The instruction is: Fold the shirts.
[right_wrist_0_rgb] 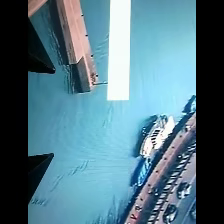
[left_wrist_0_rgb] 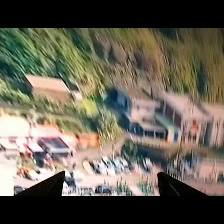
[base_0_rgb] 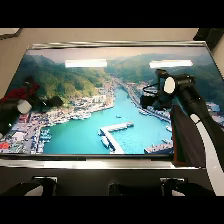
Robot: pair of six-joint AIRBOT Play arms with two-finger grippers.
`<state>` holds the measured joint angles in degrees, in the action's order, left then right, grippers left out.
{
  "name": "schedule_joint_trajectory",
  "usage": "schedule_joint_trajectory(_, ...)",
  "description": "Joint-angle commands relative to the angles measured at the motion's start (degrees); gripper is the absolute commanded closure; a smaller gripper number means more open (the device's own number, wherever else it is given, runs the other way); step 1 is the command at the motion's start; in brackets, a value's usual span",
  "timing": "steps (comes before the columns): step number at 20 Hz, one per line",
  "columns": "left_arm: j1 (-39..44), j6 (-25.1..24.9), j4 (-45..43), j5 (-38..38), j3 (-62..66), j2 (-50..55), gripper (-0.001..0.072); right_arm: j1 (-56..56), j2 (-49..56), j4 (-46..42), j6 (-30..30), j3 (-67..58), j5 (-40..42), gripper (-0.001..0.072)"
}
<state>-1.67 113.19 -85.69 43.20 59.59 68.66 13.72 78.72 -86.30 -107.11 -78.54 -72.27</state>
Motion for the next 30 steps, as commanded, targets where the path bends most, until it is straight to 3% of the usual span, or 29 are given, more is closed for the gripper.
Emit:
schedule_joint_trajectory(1, -20.72, 7.67, 10.05, 0.57, 11.10, 7.50, -0.0005, 0.04, 0.02, 0.07, 0.42, -0.07, 3.65, 0.0109)
schedule_joint_trajectory(3, -33.16, 4.74, 20.04, 6.67, 13.20, 12.02, -0.0005, 0.04, 0.02, 0.15, 0.37, -0.07, 3.32, 0.0109)
schedule_joint_trajectory(6, -42.49, 1.97, 26.67, 7.34, 10.40, 15.67, -0.0007, 0.04, 0.02, 0.17, 0.37, -0.07, 3.39, 0.0109)
schedule_joint_trajectory(10, -43.54, -7.98, 39.39, -0.79, 8.04, 22.25, -0.0013, 0.04, 0.02, 2.78, 0.37, -0.07, 3.43, 0.0111)
schedule_joint_trajectory(13, -42.32, -24.65, 62.40, -6.60, 8.33, 27.78, -0.0013, 0.07, 0.02, 5.09, 0.37, -0.07, 3.08, 0.0111)
schedule_joint_trajectory(15, -41.38, -34.21, 72.76, -9.49, 8.33, 29.86, -0.0013, 0.07, 0.02, 7.10, 0.37, -0.07, 1.53, 0.0110)
schedule_joint_trajectory(18, -40.83, -35.23, 73.61, -12.76, 8.31, 31.54, 0.0000, 0.04, 0.00, 9.94, 0.37, -0.07, -2.67, 0.0111)
schedule_joint_trajectory(19, -40.89, -35.23, 73.61, -12.76, 8.28, 31.76, 0.0164, 0.04, 0.00, 10.23, 0.37, -0.07, -4.48, 0.0111)
schedule_joint_trajectory(20, -40.98, -35.23, 73.77, -12.59, 8.31, 31.65, 0.0518, 0.04, -0.04, 10.10, 0.42, -0.07, -5.97, 0.0111)
schedule_joint_trajectory(21, -40.98, -35.36, 73.96, -11.80, 8.35, 31.19, 0.0676, 0.04, -0.20, 9.68, 0.83, -0.11, -6.99, 0.0111)
schedule_joint_trajectory(23, -40.57, -39.17, 73.96, -11.15, 8.70, 28.20, 0.0680, 0.04, -1.25, 7.52, 3.43, -0.24, -7.48, 0.0111)
schedule_joint_trajectory(26, -37.59, -55.23, 73.72, -9.33, 10.10, 18.25, 0.0682, 0.04, -5.07, -0.57, 5.51, -1.16, -7.93, 0.0112)
schedule_joint_trajectory(27, -35.98, -58.03, 72.48, -5.90, 10.10, 13.44, 0.0682, 0.04, -6.60, -3.72, 5.81, -1.99, -8.31, 0.0112)
schedule_joint_trajectory(30, -27.26, -58.14, 63.41, 5.29, 10.05, -1.01, 0.0682, 0.04, -11.04, -10.71, 5.81, -4.79, -8.46, 0.0112)
